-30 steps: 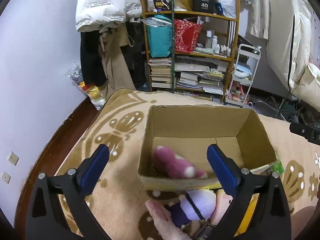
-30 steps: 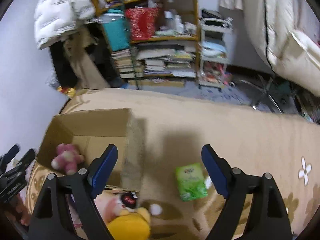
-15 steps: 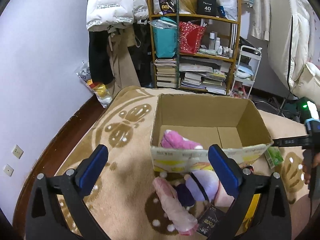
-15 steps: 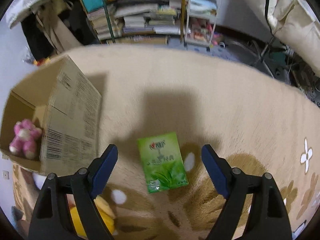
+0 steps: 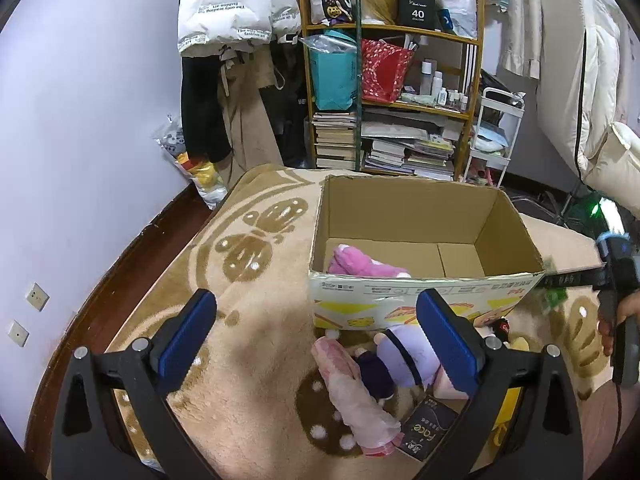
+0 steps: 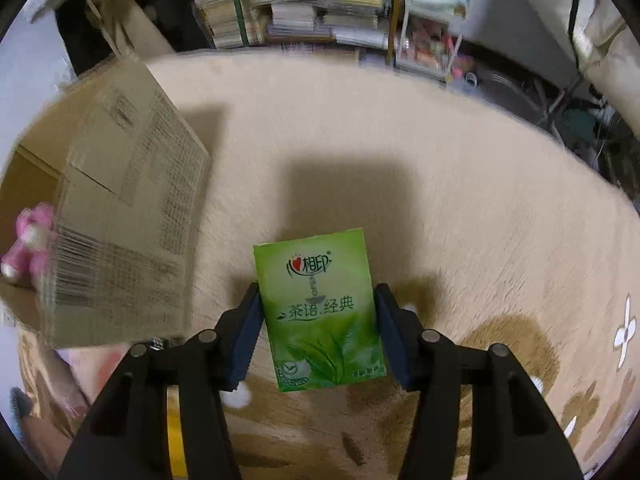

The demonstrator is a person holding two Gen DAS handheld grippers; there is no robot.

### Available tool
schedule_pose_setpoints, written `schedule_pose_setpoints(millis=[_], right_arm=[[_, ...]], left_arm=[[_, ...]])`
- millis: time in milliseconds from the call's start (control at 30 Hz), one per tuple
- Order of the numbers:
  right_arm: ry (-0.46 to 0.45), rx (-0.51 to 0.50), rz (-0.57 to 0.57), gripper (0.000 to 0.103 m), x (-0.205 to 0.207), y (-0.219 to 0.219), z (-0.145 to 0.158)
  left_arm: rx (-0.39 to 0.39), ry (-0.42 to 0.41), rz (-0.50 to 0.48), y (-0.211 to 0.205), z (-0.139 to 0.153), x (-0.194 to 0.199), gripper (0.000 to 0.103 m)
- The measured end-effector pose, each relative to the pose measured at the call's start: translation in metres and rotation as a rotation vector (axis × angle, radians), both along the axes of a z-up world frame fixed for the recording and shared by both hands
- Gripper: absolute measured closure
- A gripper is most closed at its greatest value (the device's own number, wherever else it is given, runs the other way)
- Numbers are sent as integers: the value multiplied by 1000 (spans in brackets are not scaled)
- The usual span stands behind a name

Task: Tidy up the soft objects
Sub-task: 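Grasp the green tea carton with the right tool and drop it into the box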

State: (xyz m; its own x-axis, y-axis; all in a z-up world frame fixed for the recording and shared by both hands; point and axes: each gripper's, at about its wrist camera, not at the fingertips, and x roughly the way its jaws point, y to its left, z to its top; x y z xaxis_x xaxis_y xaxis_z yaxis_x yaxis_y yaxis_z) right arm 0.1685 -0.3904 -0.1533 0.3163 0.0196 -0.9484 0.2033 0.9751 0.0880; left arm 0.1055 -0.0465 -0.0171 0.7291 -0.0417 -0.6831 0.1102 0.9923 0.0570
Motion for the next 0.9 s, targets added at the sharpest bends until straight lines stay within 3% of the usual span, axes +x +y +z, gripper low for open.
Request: schedule_pose_setpoints(millis=[267, 400, 733, 900], right_arm=[[-325, 10, 7, 45, -4, 18, 105], [-416, 24, 74, 45, -4, 44, 135], [-401, 64, 211, 44, 3, 116, 127], [-380, 77, 228, 42, 0, 125, 124]], left_arm=[[-1, 15, -6, 1, -5, -3, 4], [-14, 34, 0, 3, -9, -3, 4], [2, 53, -18, 1, -11, -5, 4], [1, 81, -18, 1, -17, -4, 4]])
